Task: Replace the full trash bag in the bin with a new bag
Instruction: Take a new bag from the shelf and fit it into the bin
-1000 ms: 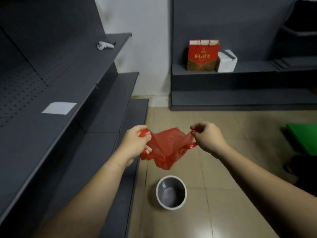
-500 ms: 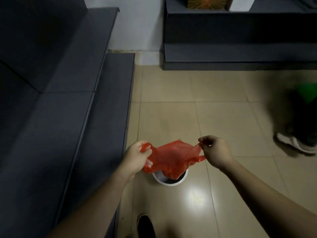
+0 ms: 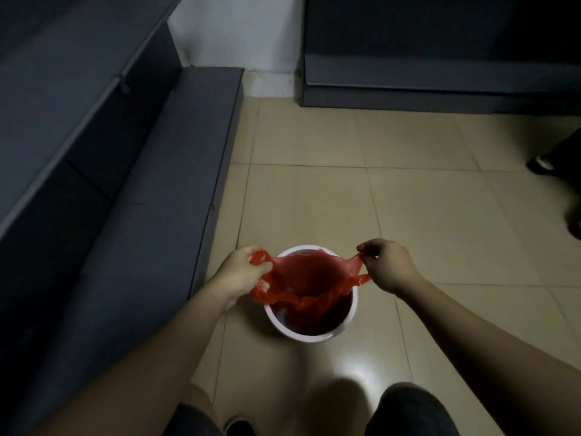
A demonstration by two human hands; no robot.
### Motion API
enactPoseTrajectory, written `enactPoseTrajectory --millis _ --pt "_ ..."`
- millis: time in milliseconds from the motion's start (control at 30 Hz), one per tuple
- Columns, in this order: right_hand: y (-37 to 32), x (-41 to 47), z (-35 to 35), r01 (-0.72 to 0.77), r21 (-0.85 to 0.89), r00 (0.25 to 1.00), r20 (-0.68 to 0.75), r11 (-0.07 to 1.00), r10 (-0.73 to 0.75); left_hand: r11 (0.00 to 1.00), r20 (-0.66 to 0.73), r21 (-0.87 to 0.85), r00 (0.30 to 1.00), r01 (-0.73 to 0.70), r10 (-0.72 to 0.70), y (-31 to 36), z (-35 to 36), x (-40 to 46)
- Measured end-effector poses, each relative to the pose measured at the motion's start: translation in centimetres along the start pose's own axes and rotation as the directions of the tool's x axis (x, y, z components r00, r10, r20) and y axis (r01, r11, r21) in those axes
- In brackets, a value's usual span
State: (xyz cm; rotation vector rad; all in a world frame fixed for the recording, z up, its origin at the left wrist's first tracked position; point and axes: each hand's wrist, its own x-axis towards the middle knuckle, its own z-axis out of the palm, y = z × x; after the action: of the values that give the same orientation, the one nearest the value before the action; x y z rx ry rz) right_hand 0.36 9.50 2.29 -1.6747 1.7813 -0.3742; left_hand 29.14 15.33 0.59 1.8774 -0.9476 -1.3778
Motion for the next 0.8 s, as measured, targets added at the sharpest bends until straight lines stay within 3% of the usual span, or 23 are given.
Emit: enactPoseTrajectory --millis 267,367,433,467,533,567,633,700,800 --pt "5.2 1.4 5.0 0.044 -0.043 0.999 -0.003 0.998 -0.044 0.994 -0.077 0.065 0.992 -0.093 0.098 -5.8 2.8 3.1" --pt "4.7 -0.1 4.5 0.077 -0.204 0.991 -0.088 0.976 -0.096 0.933 -0.147 0.326 0.967 -0.151 0.207 -5.4 3.0 2.3" --pt "3.1 -1.8 3.9 0.273 -0.361 0.933 -0.125 0.892 -0.337 0.775 -0.199 0.592 0.892 -0.219 0.405 -4.5 3.4 0.7" --pt "2.0 -2.6 3.9 0.412 -0.404 0.877 -0.067 0.817 -0.476 0.637 -0.16 0.715 0.82 -0.287 0.549 -4.0 3.8 -0.1" --pt "0.2 -4.1 4.9 0.623 -0.431 0.768 0.176 0.653 -0.616 0.3 0.137 0.829 0.693 -0.471 0.708 -3.9 5.1 -1.1" --pt "-0.1 -4.6 6.0 0.659 -0.454 0.746 0.292 0.6 -0.598 0.161 0.312 0.82 0.666 -0.549 0.678 -4.4 5.8 -1.4" --pt "0.4 -5.1 8.1 0.627 -0.545 0.779 0.412 0.557 -0.473 -0.008 0.507 0.817 0.71 -0.577 0.489 -5.9 6.5 -1.5" --pt "2.0 -5.1 8.9 0.564 -0.611 0.826 0.411 0.556 -0.386 -0.093 0.51 0.852 0.774 -0.515 0.376 -7.2 6.3 -0.9" --pt "4.6 -4.6 8.6 0.547 -0.633 0.834 0.36 0.547 -0.418 -0.105 0.437 0.897 0.818 -0.43 0.373 -8.0 5.3 0.0"
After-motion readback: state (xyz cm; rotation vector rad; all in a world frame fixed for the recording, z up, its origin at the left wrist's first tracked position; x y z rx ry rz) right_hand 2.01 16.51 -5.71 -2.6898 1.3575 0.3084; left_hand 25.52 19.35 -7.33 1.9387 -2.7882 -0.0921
